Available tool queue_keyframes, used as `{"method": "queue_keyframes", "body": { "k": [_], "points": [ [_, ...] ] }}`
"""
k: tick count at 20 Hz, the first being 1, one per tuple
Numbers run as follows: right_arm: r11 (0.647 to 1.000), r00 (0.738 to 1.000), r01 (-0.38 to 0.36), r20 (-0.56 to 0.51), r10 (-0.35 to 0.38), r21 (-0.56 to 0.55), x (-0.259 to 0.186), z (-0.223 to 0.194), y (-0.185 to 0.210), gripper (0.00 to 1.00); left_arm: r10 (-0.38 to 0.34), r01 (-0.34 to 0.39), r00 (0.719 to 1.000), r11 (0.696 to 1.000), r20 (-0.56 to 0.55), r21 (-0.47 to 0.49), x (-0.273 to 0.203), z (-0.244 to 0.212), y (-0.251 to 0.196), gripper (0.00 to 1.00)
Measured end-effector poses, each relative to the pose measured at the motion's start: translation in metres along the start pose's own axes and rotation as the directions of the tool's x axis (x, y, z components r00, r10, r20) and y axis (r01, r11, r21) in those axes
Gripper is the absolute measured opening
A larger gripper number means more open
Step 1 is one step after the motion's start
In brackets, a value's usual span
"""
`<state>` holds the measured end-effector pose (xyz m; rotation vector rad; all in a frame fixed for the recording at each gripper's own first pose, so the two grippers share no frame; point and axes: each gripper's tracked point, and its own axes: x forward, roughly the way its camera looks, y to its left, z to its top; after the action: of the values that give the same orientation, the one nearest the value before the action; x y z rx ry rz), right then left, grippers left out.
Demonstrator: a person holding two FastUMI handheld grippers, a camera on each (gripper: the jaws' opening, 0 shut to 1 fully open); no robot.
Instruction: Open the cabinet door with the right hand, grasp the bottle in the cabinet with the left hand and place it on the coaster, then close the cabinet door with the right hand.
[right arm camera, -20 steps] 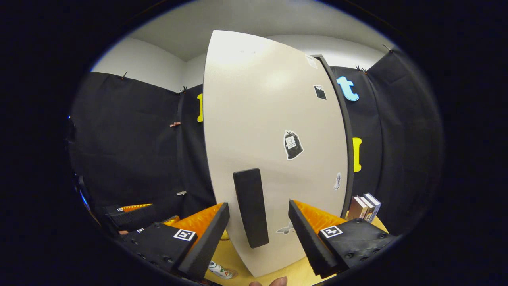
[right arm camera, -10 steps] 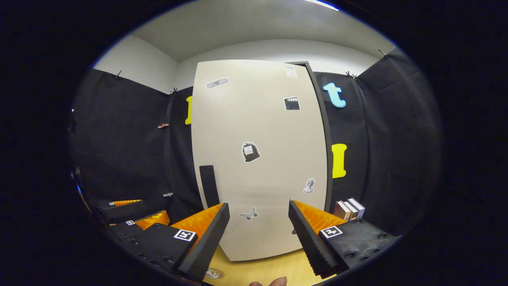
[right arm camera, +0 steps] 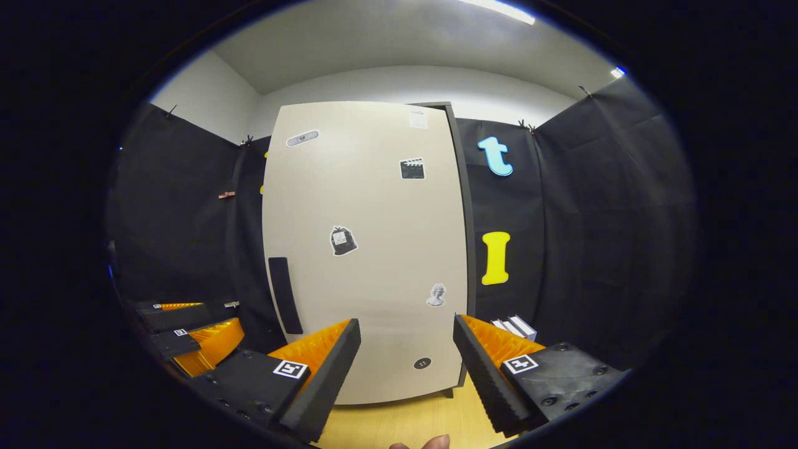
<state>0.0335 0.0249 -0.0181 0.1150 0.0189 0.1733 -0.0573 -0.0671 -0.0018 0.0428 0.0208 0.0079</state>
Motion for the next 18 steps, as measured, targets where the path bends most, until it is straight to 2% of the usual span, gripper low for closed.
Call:
{"method": "queue_keyframes", "body": {
  "k": [6, 18],
  "points": [
    [0.999, 0.999, 0.040, -0.020, -0.041, -0.020, 0.003, -0.006, -0.021, 0.97, -0.015, 0.015, 1.000, 1.000, 0.007, -0.002, 0.010, 0.007, -0.015, 0.93],
    [0.993, 0.994, 0.110, -0.019, -0.111, -0.052, 0.005, -0.007, -0.051, 0.98, 0.013, -0.012, 1.000, 1.000, 0.026, -0.013, 0.020, 0.014, -0.025, 0.93]
  ]
}}
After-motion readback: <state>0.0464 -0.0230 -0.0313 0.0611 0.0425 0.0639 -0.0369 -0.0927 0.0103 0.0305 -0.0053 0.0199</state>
